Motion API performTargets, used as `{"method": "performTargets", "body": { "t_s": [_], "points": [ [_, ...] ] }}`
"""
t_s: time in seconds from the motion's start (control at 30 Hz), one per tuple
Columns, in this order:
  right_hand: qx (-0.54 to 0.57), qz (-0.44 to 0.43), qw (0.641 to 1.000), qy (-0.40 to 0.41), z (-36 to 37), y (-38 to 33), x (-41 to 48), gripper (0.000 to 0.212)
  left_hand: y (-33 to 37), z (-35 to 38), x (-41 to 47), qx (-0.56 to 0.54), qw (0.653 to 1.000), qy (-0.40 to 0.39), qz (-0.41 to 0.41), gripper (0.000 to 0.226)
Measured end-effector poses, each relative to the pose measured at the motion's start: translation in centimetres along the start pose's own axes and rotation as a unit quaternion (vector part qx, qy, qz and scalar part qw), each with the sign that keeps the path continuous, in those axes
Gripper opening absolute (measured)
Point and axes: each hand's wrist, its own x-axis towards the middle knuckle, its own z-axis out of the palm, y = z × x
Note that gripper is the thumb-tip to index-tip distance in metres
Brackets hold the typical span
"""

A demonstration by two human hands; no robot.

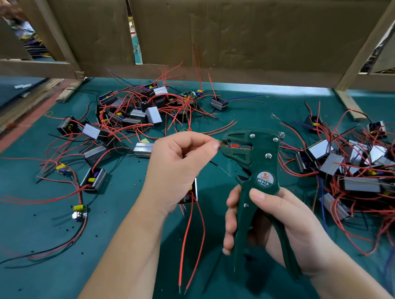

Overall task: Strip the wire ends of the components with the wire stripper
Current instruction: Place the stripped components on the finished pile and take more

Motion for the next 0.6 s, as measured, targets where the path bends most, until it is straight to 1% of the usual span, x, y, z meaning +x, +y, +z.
{"method": "performTargets", "body": {
  "t_s": [0.27,0.6],
  "points": [
    [-0.008,0.010,1.000,-0.002,-0.2,-0.2,0.0,0.048,0.0,-0.7,0.0,0.037,0.999,-0.023,0.020,0.008],
    [-0.004,0.031,0.999,-0.019,-0.5,-0.2,-0.1,0.048,-0.2,-1.4,0.1,0.078,0.995,-0.041,0.043,0.013]
  ]
}}
